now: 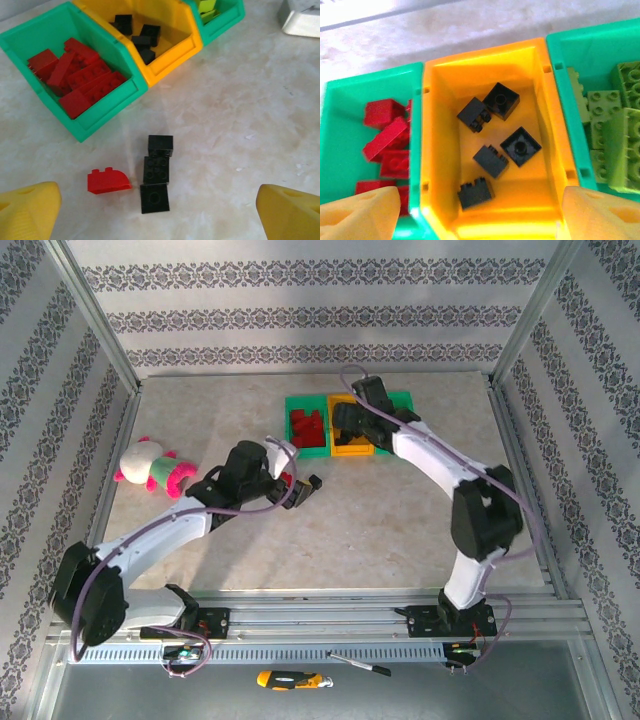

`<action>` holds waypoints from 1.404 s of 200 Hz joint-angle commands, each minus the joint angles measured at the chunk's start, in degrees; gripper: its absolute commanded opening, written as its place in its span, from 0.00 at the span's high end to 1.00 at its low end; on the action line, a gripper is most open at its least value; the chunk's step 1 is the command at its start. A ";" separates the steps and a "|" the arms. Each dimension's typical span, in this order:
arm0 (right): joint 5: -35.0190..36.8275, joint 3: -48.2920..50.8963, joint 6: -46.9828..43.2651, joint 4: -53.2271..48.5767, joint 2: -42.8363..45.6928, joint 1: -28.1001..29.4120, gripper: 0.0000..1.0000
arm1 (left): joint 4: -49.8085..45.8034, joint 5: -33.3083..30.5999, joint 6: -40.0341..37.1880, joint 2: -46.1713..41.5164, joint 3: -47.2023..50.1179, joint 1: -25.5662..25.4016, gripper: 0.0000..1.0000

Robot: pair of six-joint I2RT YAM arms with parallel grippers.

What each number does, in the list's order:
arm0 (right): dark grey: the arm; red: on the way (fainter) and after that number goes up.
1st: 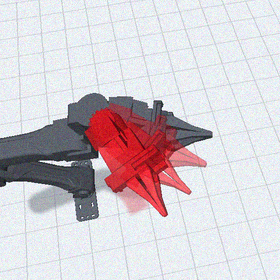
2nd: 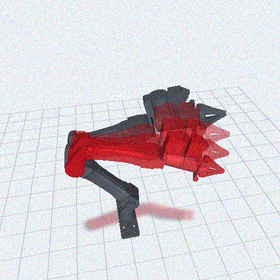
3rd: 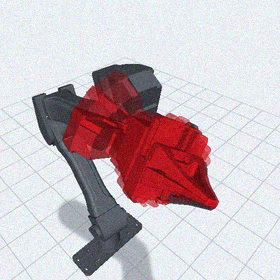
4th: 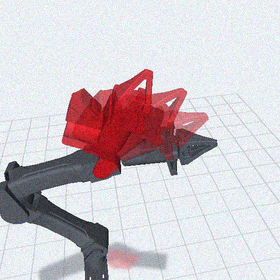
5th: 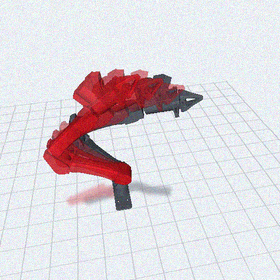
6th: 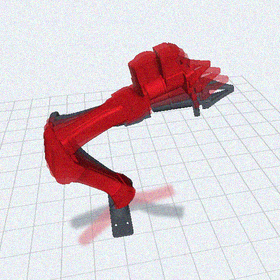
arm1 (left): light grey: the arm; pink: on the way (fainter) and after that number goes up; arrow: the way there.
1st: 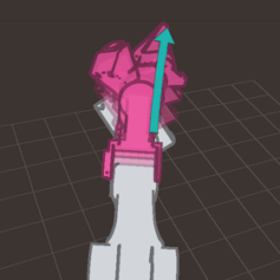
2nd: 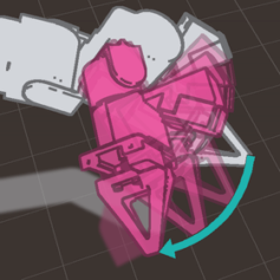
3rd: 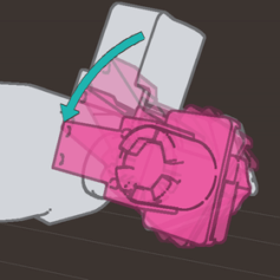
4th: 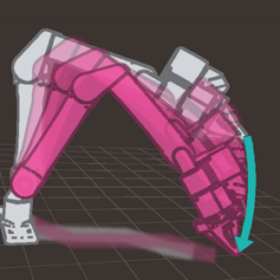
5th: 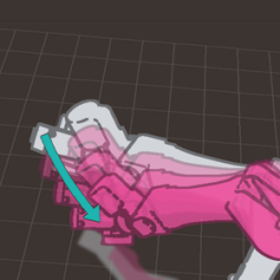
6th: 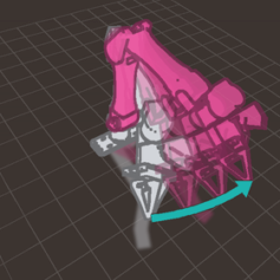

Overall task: Sort the legos into containers by color
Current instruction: Place the lego in the container, then pick up the lego from the center of the table.

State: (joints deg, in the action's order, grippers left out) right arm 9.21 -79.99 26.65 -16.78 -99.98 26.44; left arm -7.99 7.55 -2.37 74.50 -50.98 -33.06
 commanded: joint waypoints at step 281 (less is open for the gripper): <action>-8.15 40.70 -0.84 4.52 46.30 8.80 0.07 | -29.72 -3.14 10.09 37.18 -26.71 -2.19 0.51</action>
State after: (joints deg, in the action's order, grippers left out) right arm 0.99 -39.16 25.32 -11.99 -54.98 34.41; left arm -37.28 4.27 6.66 111.00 -76.44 -34.57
